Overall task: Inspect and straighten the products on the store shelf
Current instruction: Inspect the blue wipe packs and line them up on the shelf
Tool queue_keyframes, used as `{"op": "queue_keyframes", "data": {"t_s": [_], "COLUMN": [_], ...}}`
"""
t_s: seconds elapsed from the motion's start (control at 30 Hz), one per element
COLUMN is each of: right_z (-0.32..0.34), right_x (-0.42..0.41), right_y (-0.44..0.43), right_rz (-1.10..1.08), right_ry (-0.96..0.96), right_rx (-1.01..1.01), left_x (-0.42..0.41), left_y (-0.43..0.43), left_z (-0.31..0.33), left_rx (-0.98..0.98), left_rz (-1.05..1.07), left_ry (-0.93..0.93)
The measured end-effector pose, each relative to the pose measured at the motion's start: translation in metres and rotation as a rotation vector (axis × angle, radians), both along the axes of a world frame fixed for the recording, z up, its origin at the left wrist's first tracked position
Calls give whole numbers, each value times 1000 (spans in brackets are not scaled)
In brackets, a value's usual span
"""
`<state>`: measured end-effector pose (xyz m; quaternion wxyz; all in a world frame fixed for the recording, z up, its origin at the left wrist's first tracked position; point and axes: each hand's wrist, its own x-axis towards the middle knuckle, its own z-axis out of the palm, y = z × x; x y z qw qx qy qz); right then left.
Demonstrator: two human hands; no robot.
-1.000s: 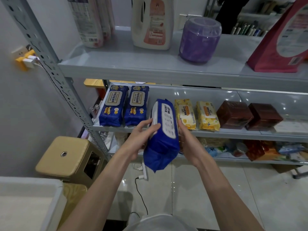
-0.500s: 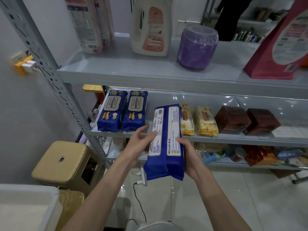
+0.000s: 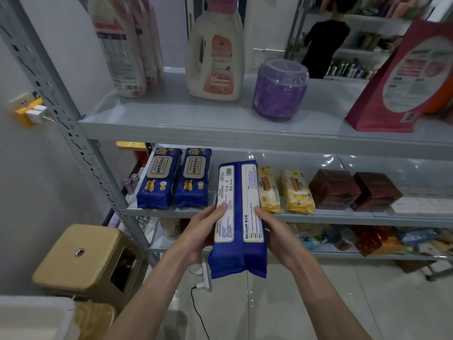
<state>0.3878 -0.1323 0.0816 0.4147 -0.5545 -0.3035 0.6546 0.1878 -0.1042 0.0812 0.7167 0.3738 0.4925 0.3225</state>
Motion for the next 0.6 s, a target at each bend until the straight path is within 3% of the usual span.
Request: {"op": "queue_keyframes", "data": {"t_s": [0.27, 0.6], "right_z": [-1, -22], "right_x": [3, 14], "right_y": [-1, 0], "right_rz": [51, 91], "right_ry": [-31, 53], "right_rx": [4, 71], "left_x": [-7, -15], "left_y": [3, 1], "left_z": [-2, -2], "left_rx": [30, 100], "left_rz": [33, -19], "left_ry": [98, 84]}}
